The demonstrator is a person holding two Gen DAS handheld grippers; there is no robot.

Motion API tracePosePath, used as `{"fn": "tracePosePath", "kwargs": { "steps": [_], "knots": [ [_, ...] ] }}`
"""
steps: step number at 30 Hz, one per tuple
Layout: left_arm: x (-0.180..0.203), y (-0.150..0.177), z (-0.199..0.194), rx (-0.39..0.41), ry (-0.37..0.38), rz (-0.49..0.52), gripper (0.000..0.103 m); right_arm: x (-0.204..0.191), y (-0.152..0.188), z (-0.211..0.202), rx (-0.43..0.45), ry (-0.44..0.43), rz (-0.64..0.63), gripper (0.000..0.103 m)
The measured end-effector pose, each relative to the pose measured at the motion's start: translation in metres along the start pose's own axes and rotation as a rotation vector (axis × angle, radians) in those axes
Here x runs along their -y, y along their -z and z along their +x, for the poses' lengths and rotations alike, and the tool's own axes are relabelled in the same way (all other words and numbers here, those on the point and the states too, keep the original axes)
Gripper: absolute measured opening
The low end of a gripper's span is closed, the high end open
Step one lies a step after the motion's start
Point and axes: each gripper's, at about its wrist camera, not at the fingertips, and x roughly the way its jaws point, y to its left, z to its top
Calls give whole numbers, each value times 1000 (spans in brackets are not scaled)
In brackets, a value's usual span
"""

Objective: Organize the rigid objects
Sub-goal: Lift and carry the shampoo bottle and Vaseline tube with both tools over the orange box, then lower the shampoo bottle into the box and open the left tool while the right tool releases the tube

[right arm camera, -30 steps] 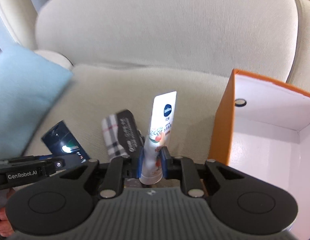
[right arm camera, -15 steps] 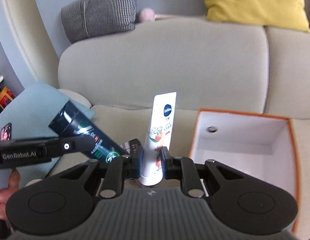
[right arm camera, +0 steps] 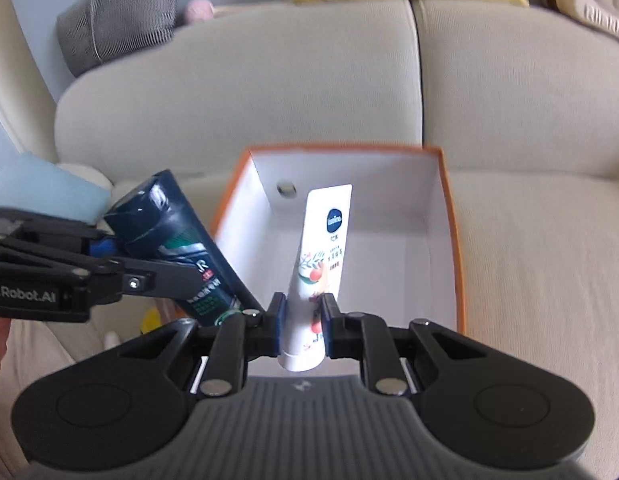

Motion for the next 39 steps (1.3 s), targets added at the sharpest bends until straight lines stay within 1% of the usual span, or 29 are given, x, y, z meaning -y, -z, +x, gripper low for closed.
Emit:
{"fn": "tracePosePath", "kwargs": {
  "steps": [4,7,10,14,21,26,32,36,39],
  "knots": [
    [2,2,23,-84,-21,29,35,8,11,24,-62,-14,-23,18],
    [0,1,38,-136,-25,28,35,9,18,35,-89,-26,-41,19],
    [1,-7,45,-152,-19,29,35,7,22,46,-113,-41,-57,19],
    [-4,-13,54,-174,-18,29,35,5,22,63,-140,-37,-73,19],
    [-16,-18,73,-209,-17,-29,35,6,26,80,-181,-21,-70,19],
    [-14,-22,87,-243,-60,-45,35,7,24,88,-192,-11,-61,19],
    [-9,-26,107,-302,-135,-48,35,21,18,97,-199,-13,53,19],
    [-7,-25,116,-335,-190,-47,36,23,18,107,-220,-11,96,18],
    [-5,-24,118,-344,-219,-34,36,23,16,111,-222,-5,108,18]
  ]
}}
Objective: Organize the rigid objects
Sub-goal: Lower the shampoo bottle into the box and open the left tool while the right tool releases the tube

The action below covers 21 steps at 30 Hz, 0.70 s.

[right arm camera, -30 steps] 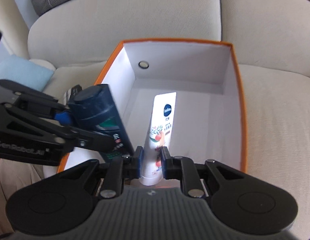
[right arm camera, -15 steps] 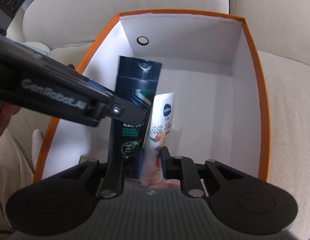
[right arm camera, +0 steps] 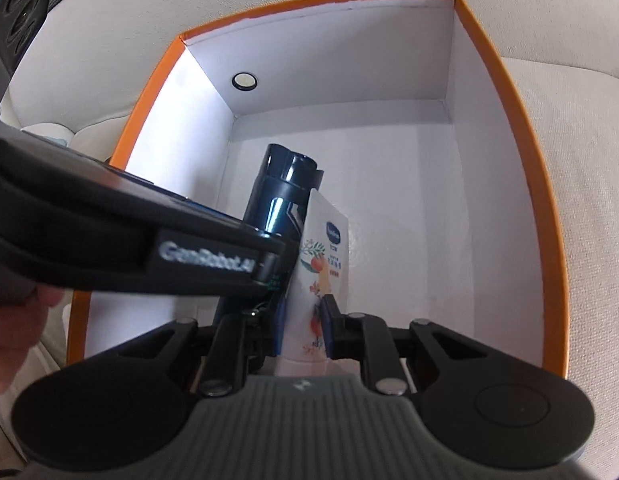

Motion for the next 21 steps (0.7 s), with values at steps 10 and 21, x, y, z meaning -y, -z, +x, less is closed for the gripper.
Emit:
{"fn": "tracePosePath", "kwargs": {
  "steps": [10,21],
  "knots": [
    [-3,15,-21,51,8,12,41,1,-3,2,0,0,15,25],
    [-65,56,-111,334,67,-190,48,-4,-6,14,-46,20,41,33]
  ]
}}
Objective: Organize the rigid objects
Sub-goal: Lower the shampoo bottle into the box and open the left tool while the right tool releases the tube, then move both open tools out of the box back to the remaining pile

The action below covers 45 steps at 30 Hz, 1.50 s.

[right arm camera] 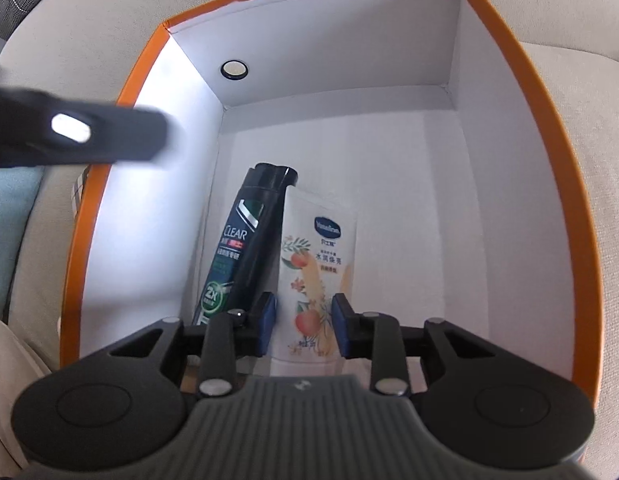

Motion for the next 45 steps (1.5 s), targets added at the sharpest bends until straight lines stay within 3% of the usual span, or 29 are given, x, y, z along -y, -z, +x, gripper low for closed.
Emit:
{"fn": "tracePosePath", "kwargs": {
  "steps": [4,6,15,19,26,33,34,37,45],
  "knots": [
    [-33,9,-7,-11,8,-72,48,-4,-7,4,1,-3,26,33],
    [-28,-2,2,-30,14,-97,48,-7,-10,5,10,-1,19,32],
    [-34,7,15,-53,67,-139,44,-46,-8,13,-20,-28,-181,30],
    [-37,7,19,-54,77,-152,44,-56,-5,11,-43,-26,-210,26],
    [-38,11,23,-58,89,-160,37,-54,-4,4,-54,38,-171,26],
    [-48,8,23,-37,106,-214,34,-44,-10,-13,10,-34,-134,34],
    [-49,7,24,-39,111,-215,34,-43,-11,-14,21,-34,-129,33],
    [-50,4,26,-38,113,-218,33,-44,-34,-3,45,-45,-63,17],
    [-53,-8,37,-48,119,-211,29,-47,-74,30,66,-90,32,16]
  ]
}}
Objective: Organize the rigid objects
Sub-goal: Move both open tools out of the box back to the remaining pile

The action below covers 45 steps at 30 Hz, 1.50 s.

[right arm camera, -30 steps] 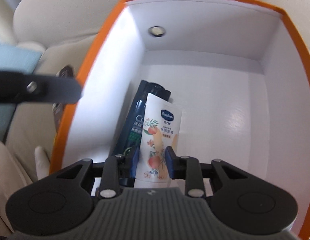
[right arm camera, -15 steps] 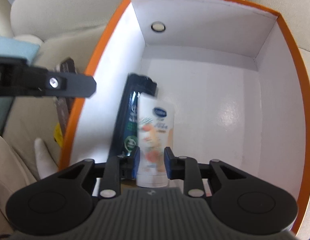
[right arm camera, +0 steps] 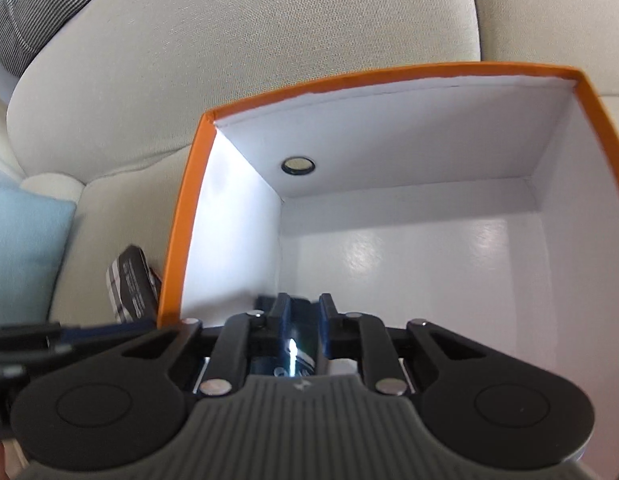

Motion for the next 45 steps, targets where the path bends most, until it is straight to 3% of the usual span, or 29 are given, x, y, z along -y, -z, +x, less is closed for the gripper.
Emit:
{"fn": "tracePosePath", "kwargs": {
  "steps": [4,7,13,17,21,27,32,38,45],
  "knots": [
    [-9,-4,4,-21,39,-33,30,2,-19,20,0,0,16,15],
    [-13,-4,4,-26,58,-61,30,10,-23,31,-27,-54,70,15],
    [-15,0,0,-28,54,-62,29,11,-20,42,-87,-60,77,12],
    [-12,1,-4,-15,49,-59,29,9,-17,38,-74,-63,75,12],
    [-9,5,-20,19,58,-48,29,7,-15,21,-42,-21,53,13],
    [-18,19,-41,44,38,-54,30,13,16,-2,-74,77,58,21],
    [-30,30,-60,59,-1,-72,30,18,42,0,-124,62,129,19],
    [-52,43,-83,79,-49,-113,30,19,62,-18,-94,68,105,18],
    [-66,58,-105,94,-76,-109,30,-23,63,-85,31,36,21,20]
  ]
}}
